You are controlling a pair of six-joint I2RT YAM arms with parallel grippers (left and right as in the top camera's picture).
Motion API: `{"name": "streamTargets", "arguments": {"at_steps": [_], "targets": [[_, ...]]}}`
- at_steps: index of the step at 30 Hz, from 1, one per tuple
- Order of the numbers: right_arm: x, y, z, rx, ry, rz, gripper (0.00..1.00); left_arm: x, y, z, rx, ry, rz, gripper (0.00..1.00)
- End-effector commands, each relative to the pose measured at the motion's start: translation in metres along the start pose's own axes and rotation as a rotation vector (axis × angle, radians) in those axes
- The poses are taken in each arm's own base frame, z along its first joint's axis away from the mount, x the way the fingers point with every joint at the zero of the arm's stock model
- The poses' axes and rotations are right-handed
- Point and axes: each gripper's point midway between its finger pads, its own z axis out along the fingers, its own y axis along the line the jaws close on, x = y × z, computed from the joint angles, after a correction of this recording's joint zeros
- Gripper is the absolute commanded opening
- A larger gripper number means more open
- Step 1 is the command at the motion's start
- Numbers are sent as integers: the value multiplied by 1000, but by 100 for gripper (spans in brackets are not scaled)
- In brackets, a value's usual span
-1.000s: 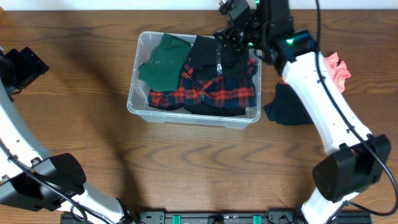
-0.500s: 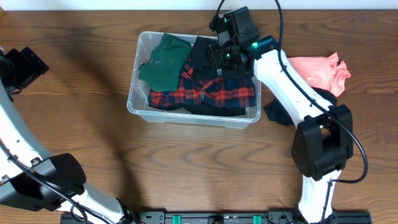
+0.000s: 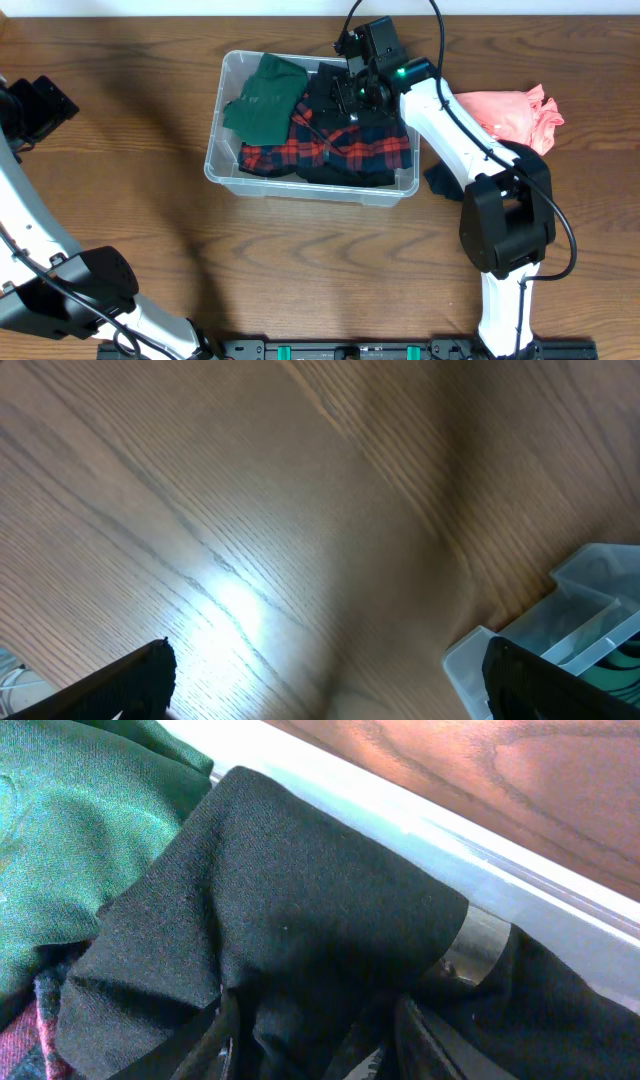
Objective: Pack container
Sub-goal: 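Open the right gripper and return it to the right pile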
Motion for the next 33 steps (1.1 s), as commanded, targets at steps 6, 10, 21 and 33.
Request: {"name": "streamTargets", "arguments": {"at_steps": [6, 10, 21, 33], "targets": [[8, -2, 12, -10, 28, 26, 58, 1, 1, 2, -4, 8, -12, 98], [-28, 3, -30, -15, -83, 11, 58, 1, 1, 2, -4, 8, -12, 98], [-91, -23, -197, 68, -386, -58, 99, 1, 1, 2, -4, 8, -12, 98], [7, -180, -291, 332, -226, 367, 96, 1, 1, 2, -4, 8, -12, 98]]}}
